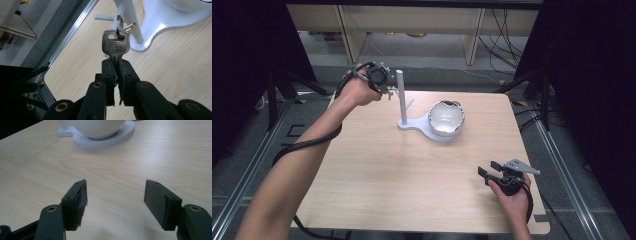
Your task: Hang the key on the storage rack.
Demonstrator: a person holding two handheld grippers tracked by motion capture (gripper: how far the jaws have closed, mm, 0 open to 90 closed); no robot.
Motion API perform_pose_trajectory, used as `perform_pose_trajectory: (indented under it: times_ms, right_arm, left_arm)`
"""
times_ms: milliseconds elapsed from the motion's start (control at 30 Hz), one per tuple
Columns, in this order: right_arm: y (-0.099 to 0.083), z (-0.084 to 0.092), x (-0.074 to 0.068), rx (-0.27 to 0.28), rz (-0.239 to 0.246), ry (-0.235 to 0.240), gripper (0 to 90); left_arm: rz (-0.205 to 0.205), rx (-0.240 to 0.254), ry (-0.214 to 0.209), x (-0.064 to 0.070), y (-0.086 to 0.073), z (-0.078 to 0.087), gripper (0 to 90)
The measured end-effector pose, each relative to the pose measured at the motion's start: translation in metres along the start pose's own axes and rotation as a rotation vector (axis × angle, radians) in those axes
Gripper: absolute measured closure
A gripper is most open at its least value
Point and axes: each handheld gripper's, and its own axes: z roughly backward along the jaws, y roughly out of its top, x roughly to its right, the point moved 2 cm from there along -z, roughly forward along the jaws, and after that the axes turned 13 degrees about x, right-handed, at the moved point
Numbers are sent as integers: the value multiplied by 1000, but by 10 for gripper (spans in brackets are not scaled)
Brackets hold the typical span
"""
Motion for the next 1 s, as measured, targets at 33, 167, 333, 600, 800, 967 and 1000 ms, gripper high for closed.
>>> perform_pose_trajectory:
  times_ms: [33,167,333,600,800,967,1000]
  right_arm:
    - [0,-1,0,7,-5,3,360]
    - [0,-1,0,5,-4,4,360]
    - [0,-1,0,1,0,7,360]
    - [0,-1,0,-6,11,-14,360]
    - [-1,-1,-3,1,-37,6,360]
    - [-1,-1,-3,-9,-23,4,360]
    - [-1,-1,-4,-12,-32,4,360]
  left_arm:
    - [8,-1,-5,0,-1,0,831]
    - [8,-7,-3,-1,-1,-1,831]
    - [31,-13,2,-4,-3,-3,831]
    - [-3,-8,10,-2,-1,2,831]
    - [-28,12,12,0,1,9,830]
    - [-31,51,23,1,7,10,831]
    - [-32,59,22,1,8,9,830]
